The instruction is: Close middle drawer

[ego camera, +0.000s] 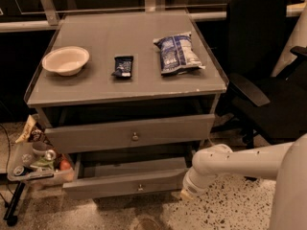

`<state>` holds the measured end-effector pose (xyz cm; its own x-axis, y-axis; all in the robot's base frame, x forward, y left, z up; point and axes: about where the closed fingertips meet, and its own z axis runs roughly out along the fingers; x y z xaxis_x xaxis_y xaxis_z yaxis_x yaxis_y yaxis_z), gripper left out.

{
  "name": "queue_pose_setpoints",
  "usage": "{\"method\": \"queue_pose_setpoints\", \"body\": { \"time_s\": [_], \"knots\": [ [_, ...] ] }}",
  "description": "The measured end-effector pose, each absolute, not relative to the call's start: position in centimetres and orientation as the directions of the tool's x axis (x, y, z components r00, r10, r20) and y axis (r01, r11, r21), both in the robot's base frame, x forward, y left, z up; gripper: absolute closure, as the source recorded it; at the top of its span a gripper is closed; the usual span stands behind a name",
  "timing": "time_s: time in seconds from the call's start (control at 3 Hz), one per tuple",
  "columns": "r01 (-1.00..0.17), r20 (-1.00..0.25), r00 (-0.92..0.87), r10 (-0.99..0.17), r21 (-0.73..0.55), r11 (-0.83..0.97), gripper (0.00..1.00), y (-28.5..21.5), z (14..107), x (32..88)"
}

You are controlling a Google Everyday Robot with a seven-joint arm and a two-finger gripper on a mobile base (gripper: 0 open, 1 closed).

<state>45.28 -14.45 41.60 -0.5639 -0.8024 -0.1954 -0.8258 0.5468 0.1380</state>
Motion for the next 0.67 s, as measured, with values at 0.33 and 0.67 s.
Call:
{"method": "queue_pose_setpoints", "body": {
  "time_s": [0.33, 0.67],
  "knots": [
    [-0.835, -0.212, -0.547, -0.81, 0.063, 0.547, 1.0, -14.1, 41.8, 48.6],
    [-0.832, -0.224, -0.544, -0.809, 0.02, 0.554, 1.0, -14.1, 41.3, 51.3]
  ]
}}
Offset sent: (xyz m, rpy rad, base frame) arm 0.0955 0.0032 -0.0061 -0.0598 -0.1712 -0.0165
